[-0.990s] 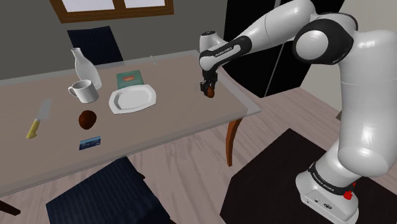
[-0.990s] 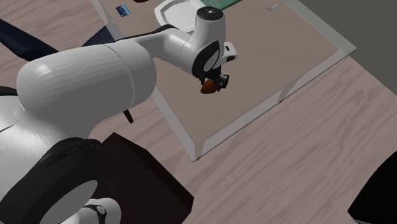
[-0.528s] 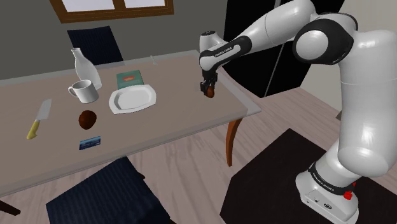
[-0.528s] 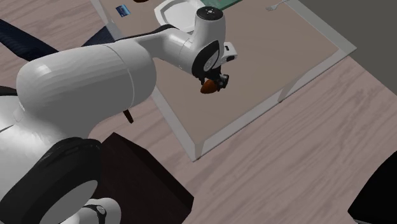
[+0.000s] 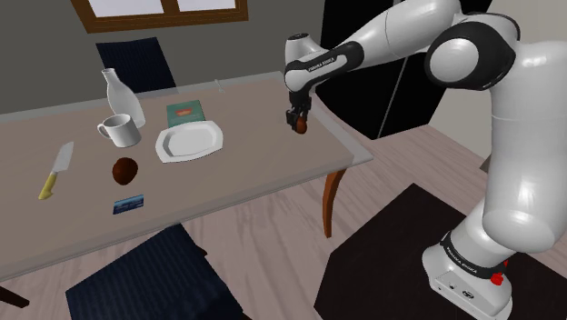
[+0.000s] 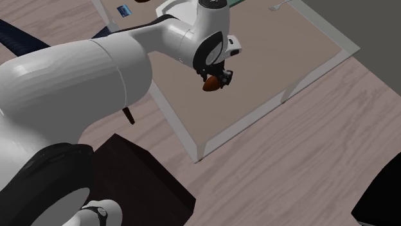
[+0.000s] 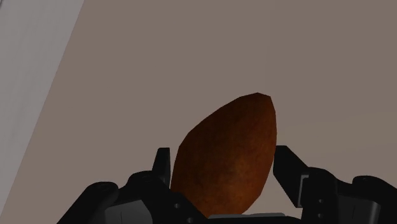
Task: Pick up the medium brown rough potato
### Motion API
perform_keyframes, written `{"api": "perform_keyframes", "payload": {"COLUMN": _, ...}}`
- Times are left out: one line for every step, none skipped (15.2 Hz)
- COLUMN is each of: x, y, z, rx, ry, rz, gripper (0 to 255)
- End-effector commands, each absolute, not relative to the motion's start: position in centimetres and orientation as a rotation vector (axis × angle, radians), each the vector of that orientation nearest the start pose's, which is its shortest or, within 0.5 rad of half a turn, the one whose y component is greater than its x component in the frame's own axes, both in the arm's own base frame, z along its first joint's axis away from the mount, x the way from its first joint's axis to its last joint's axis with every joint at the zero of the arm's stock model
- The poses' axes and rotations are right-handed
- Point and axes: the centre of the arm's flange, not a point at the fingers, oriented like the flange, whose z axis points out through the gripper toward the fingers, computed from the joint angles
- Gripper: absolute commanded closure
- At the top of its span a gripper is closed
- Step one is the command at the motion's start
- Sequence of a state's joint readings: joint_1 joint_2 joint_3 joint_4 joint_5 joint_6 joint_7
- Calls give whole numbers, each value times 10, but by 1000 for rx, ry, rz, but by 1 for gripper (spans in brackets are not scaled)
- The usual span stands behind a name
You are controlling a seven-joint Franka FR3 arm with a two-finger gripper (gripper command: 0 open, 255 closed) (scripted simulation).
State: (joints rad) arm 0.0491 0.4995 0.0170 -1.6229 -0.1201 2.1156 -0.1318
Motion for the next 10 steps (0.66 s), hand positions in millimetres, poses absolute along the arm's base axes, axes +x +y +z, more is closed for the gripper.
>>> {"api": "perform_keyframes", "payload": {"x": 681, "y": 38, "z": 343, "rx": -3209, "ry": -417, "rz": 16, "gripper": 255}}
{"api": "perform_keyframes", "payload": {"x": 681, "y": 38, "z": 348, "rx": -3209, "ry": -417, "rz": 16, "gripper": 255}}
{"api": "perform_keyframes", "payload": {"x": 681, "y": 38, "z": 354, "rx": -3209, "ry": -417, "rz": 16, "gripper": 255}}
{"api": "perform_keyframes", "payload": {"x": 681, "y": 38, "z": 359, "rx": -3209, "ry": -417, "rz": 16, "gripper": 255}}
{"api": "perform_keyframes", "payload": {"x": 681, "y": 38, "z": 364, "rx": -3209, "ry": -417, "rz": 16, "gripper": 255}}
{"api": "perform_keyframes", "payload": {"x": 681, "y": 38, "z": 369, "rx": -3209, "ry": -417, "rz": 16, "gripper": 255}}
{"api": "perform_keyframes", "payload": {"x": 681, "y": 38, "z": 375, "rx": -3209, "ry": -417, "rz": 16, "gripper": 255}}
{"api": "perform_keyframes", "payload": {"x": 681, "y": 38, "z": 380, "rx": -3209, "ry": -417, "rz": 16, "gripper": 255}}
{"api": "perform_keyframes", "payload": {"x": 681, "y": 38, "z": 381, "rx": -3209, "ry": -417, "rz": 16, "gripper": 255}}
{"api": "perform_keyframes", "payload": {"x": 681, "y": 38, "z": 381, "rx": -3209, "ry": -417, "rz": 16, "gripper": 255}}
